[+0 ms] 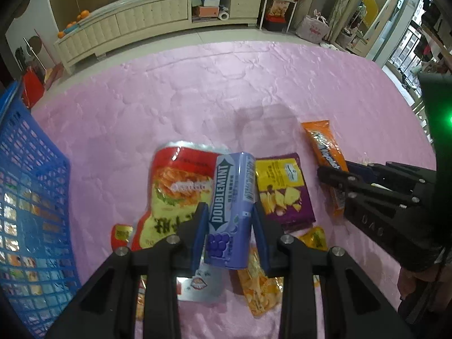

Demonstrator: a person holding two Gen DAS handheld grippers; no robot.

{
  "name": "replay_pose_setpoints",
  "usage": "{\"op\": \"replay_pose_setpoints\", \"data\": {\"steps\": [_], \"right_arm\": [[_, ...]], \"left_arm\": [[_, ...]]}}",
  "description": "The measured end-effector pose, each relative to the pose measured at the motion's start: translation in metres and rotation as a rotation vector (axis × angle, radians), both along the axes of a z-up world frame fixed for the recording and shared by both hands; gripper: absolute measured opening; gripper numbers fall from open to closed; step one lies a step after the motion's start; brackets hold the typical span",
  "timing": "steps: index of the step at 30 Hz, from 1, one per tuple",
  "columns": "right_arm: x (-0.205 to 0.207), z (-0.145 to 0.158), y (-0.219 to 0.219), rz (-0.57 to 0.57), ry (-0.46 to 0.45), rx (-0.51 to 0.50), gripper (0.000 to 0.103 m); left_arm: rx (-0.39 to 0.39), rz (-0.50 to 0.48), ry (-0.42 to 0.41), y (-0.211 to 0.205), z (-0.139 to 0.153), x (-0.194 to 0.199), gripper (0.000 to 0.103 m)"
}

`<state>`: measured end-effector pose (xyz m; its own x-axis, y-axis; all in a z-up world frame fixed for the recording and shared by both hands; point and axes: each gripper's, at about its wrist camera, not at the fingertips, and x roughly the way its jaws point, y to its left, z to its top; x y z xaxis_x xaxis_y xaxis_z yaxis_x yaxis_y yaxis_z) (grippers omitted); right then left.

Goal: Organize snacks
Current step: 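Close the left gripper on the gum box while the right gripper grasps the orange snack bar, then carry the gum box and orange snack bar over the blue basket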

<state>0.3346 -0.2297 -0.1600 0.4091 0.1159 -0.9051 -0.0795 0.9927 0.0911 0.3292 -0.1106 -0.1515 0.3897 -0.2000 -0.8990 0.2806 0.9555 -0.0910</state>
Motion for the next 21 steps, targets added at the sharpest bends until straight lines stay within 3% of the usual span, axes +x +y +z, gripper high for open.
{"op": "replay_pose_setpoints", "data": {"steps": [10, 15, 21], "right_arm": [[-0.044, 0.052, 0.006, 0.037, -0.067, 0.078, 0.022], [-0.074, 0.093, 0.024, 0.082, -0.155, 0.000, 0.022], [-0.104, 0.133, 0.043, 0.117, -0.197, 0.061, 0.022]], "left_arm": [[-0.005, -0.008, -0.059, 0.010, 0.047, -0.044, 0.030], [-0.021, 0.004, -0.113, 0.023, 0.085, -0.072, 0.030], [-0.036, 0.022, -0.175, 0.044, 0.124, -0.109, 0.030]]}}
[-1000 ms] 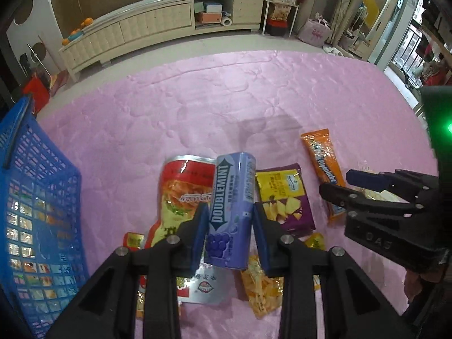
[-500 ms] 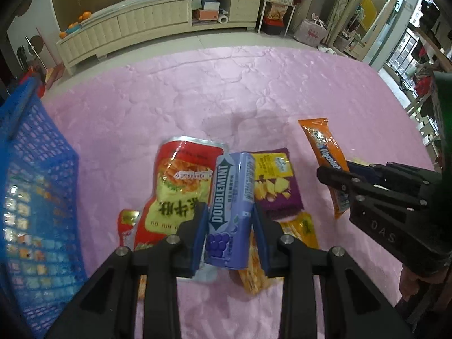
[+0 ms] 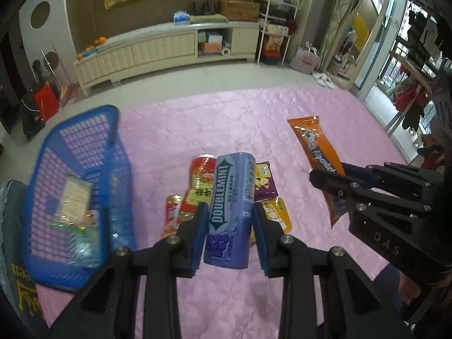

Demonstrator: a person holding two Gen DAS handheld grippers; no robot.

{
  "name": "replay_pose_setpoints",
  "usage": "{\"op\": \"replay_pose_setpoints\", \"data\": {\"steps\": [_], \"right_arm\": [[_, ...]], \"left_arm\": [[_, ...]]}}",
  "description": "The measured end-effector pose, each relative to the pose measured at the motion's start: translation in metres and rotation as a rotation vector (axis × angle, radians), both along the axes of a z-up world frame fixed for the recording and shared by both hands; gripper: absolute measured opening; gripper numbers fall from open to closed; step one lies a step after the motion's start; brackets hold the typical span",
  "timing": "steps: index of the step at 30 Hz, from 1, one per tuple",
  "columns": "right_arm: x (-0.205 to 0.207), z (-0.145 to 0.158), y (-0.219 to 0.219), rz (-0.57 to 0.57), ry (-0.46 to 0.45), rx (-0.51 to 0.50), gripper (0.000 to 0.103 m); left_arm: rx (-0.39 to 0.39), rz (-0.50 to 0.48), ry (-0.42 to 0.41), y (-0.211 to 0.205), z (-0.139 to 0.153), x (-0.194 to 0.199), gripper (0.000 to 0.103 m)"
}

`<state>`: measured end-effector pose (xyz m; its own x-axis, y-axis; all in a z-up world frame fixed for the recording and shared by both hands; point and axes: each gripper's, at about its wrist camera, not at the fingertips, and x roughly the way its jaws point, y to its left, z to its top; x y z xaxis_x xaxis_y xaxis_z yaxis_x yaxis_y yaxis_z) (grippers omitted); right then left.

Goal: Organize snacks
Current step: 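Carry the gum box and orange snack bar over the blue basket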

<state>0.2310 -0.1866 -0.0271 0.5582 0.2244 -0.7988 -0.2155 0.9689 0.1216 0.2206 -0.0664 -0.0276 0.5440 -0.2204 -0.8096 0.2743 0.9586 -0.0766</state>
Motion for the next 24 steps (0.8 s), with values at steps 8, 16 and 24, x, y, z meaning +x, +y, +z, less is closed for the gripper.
{"op": "replay_pose_setpoints", "data": {"steps": [8, 16, 24], "right_arm": [[-0.003, 0.030, 0.046, 0.068, -0.036, 0.048, 0.022], [0.013, 0.042, 0.105, 0.154, -0.054, 0.050, 0.022], [0.044, 0.026, 0.165, 0.239, -0.013, 0.061, 0.022]], "left_arm": [[0.006, 0.059, -0.062, 0.046, 0.030, -0.016, 0.030], [0.018, 0.130, -0.082, 0.107, 0.046, -0.005, 0.030], [0.026, 0.200, -0.035, 0.164, 0.026, 0.022, 0.030]]}}
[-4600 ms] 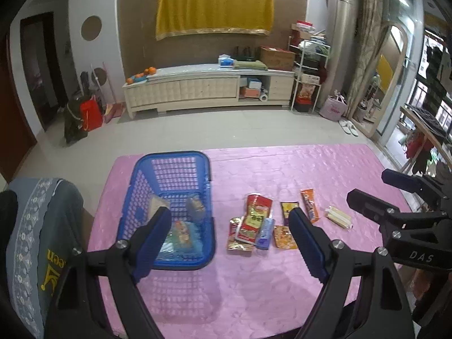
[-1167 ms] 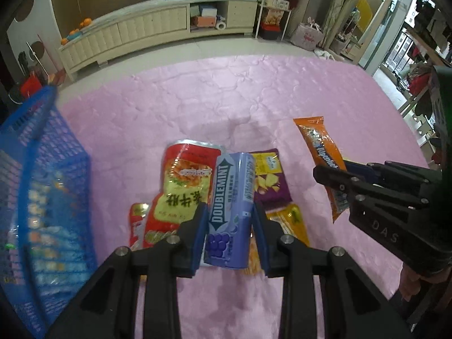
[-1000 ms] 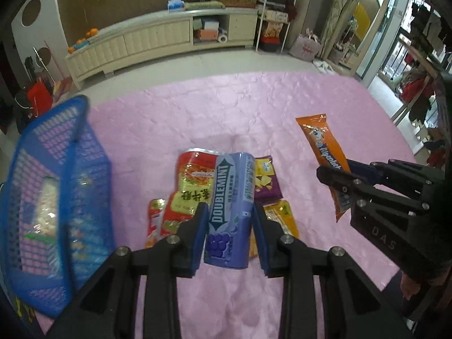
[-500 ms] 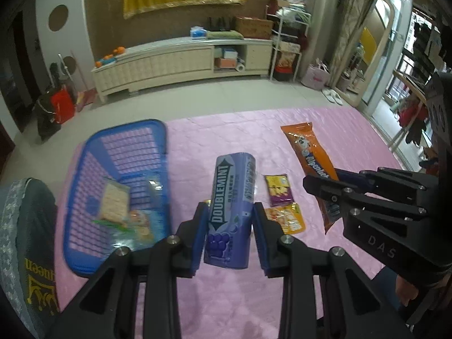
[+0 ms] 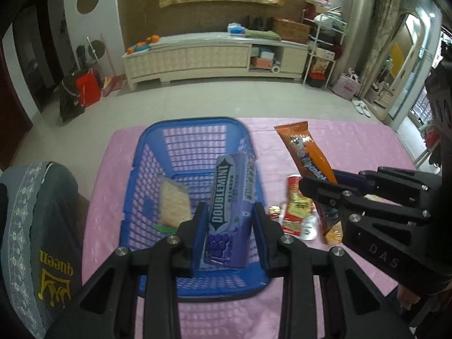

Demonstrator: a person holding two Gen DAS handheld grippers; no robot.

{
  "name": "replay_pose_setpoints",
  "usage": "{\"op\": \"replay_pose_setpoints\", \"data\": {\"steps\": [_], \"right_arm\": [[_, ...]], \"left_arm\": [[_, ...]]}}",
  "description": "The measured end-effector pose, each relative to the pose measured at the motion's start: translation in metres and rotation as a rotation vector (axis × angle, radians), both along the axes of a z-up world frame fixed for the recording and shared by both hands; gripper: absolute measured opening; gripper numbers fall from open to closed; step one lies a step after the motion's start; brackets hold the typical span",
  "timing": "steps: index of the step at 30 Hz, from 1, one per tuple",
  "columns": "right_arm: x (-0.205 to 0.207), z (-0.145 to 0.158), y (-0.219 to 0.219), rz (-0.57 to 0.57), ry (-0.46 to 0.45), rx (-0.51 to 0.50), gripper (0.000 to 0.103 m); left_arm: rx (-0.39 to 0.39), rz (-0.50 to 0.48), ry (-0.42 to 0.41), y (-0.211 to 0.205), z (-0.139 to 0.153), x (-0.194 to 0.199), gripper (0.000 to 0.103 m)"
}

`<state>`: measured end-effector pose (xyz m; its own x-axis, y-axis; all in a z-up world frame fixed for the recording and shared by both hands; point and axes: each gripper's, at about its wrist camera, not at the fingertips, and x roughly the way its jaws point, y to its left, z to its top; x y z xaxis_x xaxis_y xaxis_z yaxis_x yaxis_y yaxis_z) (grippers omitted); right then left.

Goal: Organize snacks
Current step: 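Carry the gum box and orange snack bar over the blue basket, then open both grippers to drop the gum box and snack bar into the basket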

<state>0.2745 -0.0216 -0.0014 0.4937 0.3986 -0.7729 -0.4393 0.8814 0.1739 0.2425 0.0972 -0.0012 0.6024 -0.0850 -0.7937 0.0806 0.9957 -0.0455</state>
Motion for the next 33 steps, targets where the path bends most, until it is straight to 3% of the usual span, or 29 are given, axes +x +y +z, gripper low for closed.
{"op": "replay_pose_setpoints", "data": {"steps": [11, 15, 23, 26, 28, 30, 33], "right_arm": [[0.049, -0.036, 0.052, 0.042, 0.074, -0.032, 0.022], [0.061, -0.039, 0.064, 0.064, 0.090, -0.046, 0.022], [0.079, -0.057, 0.077, 0.101, 0.161, -0.073, 0.022], [0.076, -0.058, 0.081, 0.102, 0.131, -0.110, 0.023], [0.077, -0.058, 0.081, 0.100, 0.125, -0.128, 0.032], [0.073, -0.057, 0.080, 0.104, 0.125, -0.134, 0.049], [0.069, -0.053, 0.075, 0.101, 0.106, -0.131, 0.054]], "left_arm": [[0.009, 0.063, 0.095, 0.049, -0.030, 0.047, 0.030], [-0.043, 0.078, 0.121, 0.061, -0.038, 0.059, 0.027], [-0.051, 0.088, 0.136, 0.066, -0.045, 0.070, 0.027], [-0.050, 0.088, 0.136, 0.068, -0.045, 0.068, 0.028], [-0.055, 0.088, 0.139, 0.067, -0.044, 0.067, 0.032], [-0.052, 0.093, 0.140, 0.068, -0.043, 0.064, 0.033], [-0.044, 0.090, 0.136, 0.070, -0.040, 0.061, 0.038]]}}
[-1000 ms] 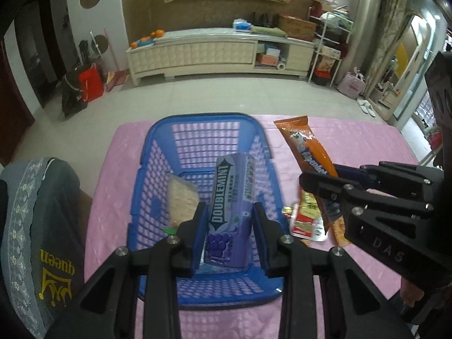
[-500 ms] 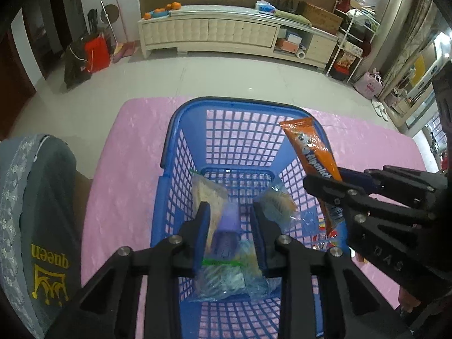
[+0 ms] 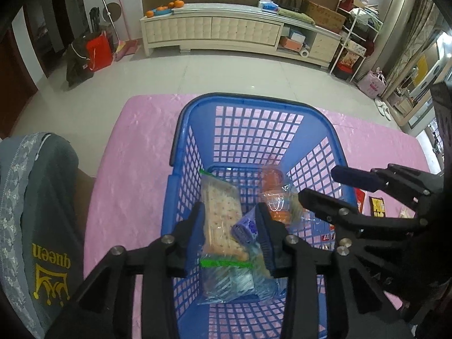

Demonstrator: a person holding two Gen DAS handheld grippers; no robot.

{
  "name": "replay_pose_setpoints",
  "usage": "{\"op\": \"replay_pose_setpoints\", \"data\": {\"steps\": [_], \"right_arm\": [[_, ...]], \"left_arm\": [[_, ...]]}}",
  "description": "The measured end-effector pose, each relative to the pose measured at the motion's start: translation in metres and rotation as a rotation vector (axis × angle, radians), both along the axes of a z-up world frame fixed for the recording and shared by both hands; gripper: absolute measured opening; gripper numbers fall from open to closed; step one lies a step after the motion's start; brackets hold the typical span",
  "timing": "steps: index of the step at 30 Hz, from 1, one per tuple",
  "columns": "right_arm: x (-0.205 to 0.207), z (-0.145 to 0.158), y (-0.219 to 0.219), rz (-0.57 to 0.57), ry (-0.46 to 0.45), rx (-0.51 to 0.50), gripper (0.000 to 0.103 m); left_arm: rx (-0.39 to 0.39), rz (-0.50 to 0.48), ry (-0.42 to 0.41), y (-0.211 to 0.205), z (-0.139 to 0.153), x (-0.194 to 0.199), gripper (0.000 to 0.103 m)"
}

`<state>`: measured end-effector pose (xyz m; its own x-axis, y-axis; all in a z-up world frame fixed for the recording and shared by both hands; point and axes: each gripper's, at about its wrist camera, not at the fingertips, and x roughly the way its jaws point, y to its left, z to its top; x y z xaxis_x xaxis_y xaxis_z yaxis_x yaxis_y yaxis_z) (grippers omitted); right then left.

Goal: Organize snacks
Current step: 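Open both grippers to drop the gum box and snack bar into the basket, then move both grippers back over the remaining snacks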

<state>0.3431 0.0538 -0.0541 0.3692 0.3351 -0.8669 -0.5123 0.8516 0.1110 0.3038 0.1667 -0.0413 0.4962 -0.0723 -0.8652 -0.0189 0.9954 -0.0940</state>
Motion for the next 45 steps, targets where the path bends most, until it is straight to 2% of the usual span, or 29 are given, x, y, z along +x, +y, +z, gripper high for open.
{"op": "replay_pose_setpoints", "data": {"steps": [2, 4, 6, 8, 13, 15, 17, 20, 23, 26, 33, 38, 42, 45], "right_arm": [[-0.002, 0.002, -0.001, -0.001, -0.001, 0.003, 0.054], [-0.006, 0.006, -0.001, -0.006, -0.011, -0.003, 0.055], [-0.011, 0.011, -0.002, -0.022, -0.037, -0.018, 0.057], [-0.018, 0.018, -0.010, -0.052, -0.047, -0.017, 0.062], [-0.033, 0.029, -0.036, -0.117, -0.030, 0.016, 0.064], [-0.043, 0.034, -0.045, -0.134, -0.036, 0.013, 0.068], [-0.054, 0.041, -0.054, -0.149, -0.041, 0.020, 0.068], [-0.068, 0.052, -0.075, -0.183, -0.050, 0.033, 0.076], [-0.076, 0.060, -0.095, -0.214, -0.058, 0.040, 0.081], [-0.086, 0.067, -0.114, -0.243, -0.077, 0.040, 0.083], [-0.109, 0.077, -0.154, -0.289, -0.106, 0.052, 0.085], [-0.122, 0.068, -0.182, -0.320, -0.113, 0.029, 0.085], [-0.125, 0.052, -0.206, -0.347, -0.081, 0.026, 0.085], [-0.126, 0.040, -0.226, -0.371, -0.063, 0.026, 0.085]], "left_arm": [[0.004, -0.005, -0.008, 0.001, 0.002, -0.003, 0.040], [0.018, 0.004, -0.016, -0.001, 0.006, -0.008, 0.047], [0.038, 0.020, -0.030, -0.002, 0.011, -0.013, 0.060], [0.029, 0.016, -0.038, -0.004, 0.016, -0.020, 0.060], [0.018, -0.006, -0.055, -0.021, 0.027, -0.040, 0.064], [0.008, -0.014, -0.061, -0.030, 0.033, -0.049, 0.066], [0.008, -0.017, -0.070, -0.038, 0.040, -0.058, 0.071], [0.014, -0.033, -0.095, -0.051, 0.052, -0.068, 0.077], [0.008, -0.050, -0.115, -0.065, 0.063, -0.079, 0.078], [0.008, -0.066, -0.125, -0.080, 0.070, -0.085, 0.081], [0.029, -0.127, -0.146, -0.124, 0.079, -0.099, 0.081], [0.006, -0.164, -0.129, -0.152, 0.066, -0.105, 0.081], [0.040, -0.193, -0.111, -0.178, 0.050, -0.104, 0.081], [0.015, -0.217, -0.082, -0.193, 0.036, -0.099, 0.081]]}}
